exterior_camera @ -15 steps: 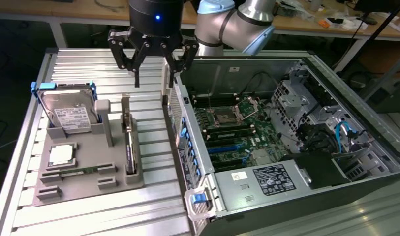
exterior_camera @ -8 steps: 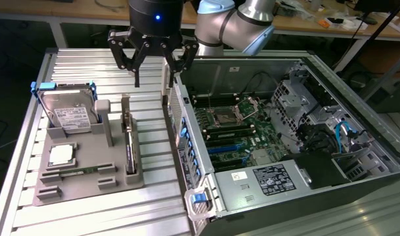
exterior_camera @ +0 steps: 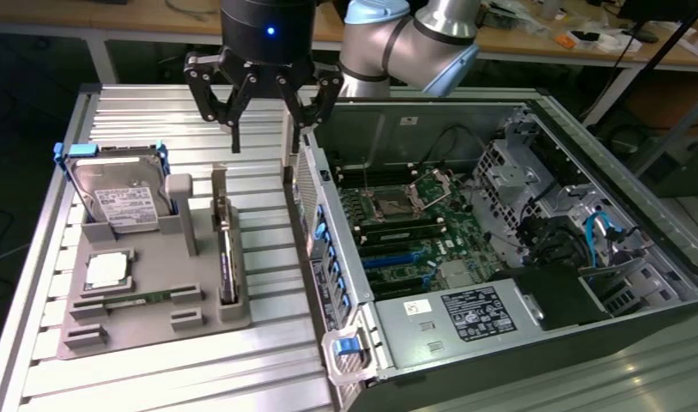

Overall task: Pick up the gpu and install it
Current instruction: 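Reach for the gpu, then pick up the gpu and move the gpu toward the slot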

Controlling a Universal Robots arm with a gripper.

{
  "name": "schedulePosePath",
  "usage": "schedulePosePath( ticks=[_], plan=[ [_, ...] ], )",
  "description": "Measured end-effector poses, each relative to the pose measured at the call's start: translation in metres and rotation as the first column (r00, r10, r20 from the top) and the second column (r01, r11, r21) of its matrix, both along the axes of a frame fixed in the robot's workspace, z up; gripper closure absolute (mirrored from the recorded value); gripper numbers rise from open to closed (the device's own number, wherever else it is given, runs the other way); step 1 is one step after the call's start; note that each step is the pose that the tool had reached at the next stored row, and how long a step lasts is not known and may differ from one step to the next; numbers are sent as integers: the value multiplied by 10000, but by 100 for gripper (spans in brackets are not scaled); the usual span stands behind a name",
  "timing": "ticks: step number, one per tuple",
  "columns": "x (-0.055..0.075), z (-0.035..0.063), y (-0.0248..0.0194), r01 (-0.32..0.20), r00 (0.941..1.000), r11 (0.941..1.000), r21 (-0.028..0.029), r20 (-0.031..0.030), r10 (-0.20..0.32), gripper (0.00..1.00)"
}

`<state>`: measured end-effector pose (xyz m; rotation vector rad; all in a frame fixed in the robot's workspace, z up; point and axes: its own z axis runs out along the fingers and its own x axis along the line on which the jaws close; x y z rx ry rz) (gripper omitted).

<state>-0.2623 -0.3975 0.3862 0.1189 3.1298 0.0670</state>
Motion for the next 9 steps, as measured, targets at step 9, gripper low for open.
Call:
schedulePosePath(
  ticks=[9],
  plan=[
    [-2, -1, 0, 0, 10000, 10000, 0, 0, 0, 34]
  ],
)
